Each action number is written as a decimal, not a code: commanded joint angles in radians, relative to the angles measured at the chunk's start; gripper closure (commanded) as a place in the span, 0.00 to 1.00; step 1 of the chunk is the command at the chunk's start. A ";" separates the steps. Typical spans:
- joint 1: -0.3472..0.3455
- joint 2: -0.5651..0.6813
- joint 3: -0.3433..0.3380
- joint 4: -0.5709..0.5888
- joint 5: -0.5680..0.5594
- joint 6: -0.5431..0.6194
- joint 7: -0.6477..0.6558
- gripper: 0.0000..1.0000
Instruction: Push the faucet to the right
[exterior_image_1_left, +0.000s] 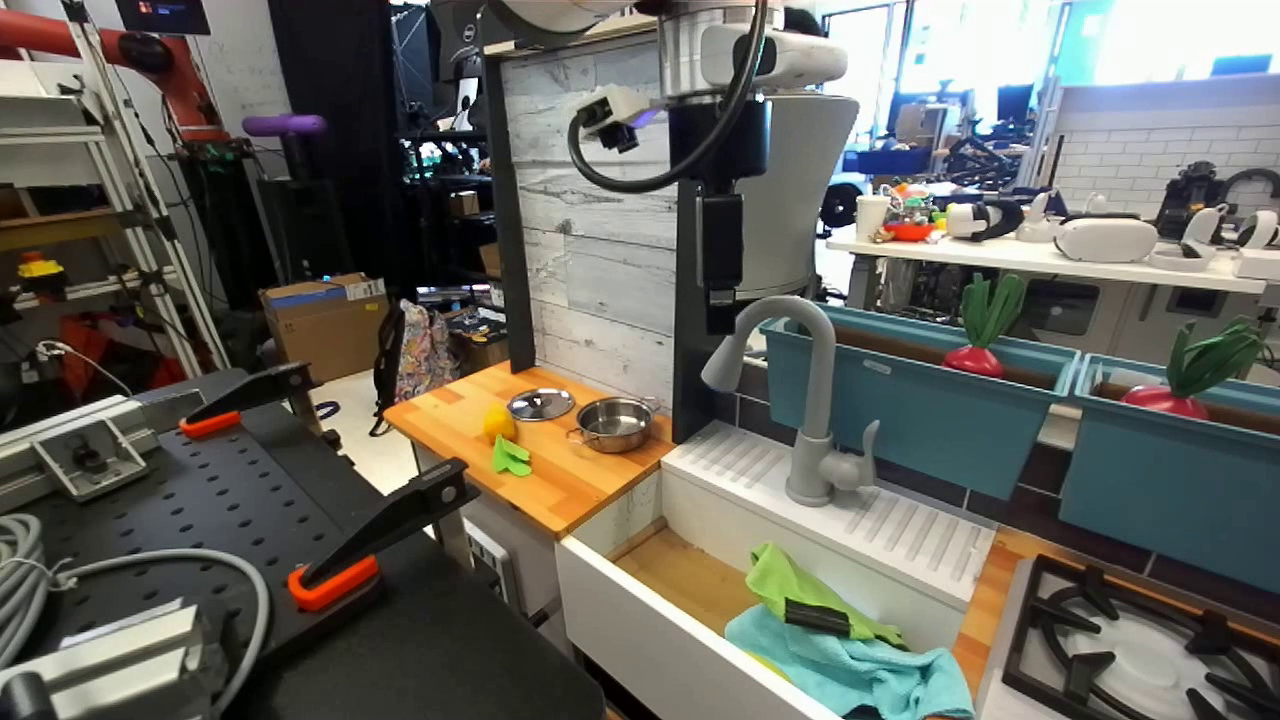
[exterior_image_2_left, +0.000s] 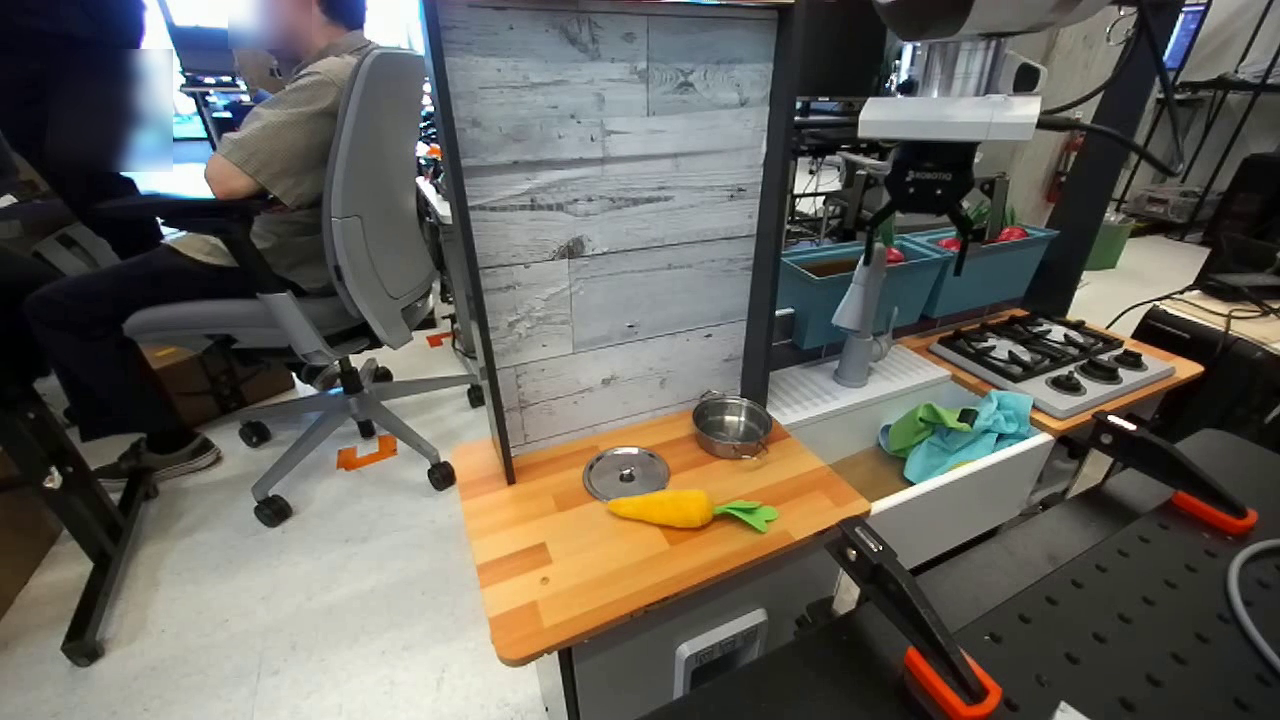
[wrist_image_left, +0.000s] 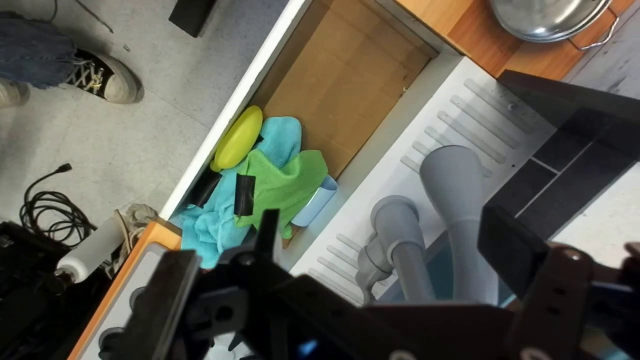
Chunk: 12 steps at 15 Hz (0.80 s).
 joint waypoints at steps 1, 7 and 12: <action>0.026 0.012 -0.001 0.000 0.026 0.076 -0.017 0.00; 0.029 0.054 0.000 0.058 0.051 0.103 -0.017 0.00; 0.020 0.093 0.008 0.115 0.096 0.074 -0.024 0.00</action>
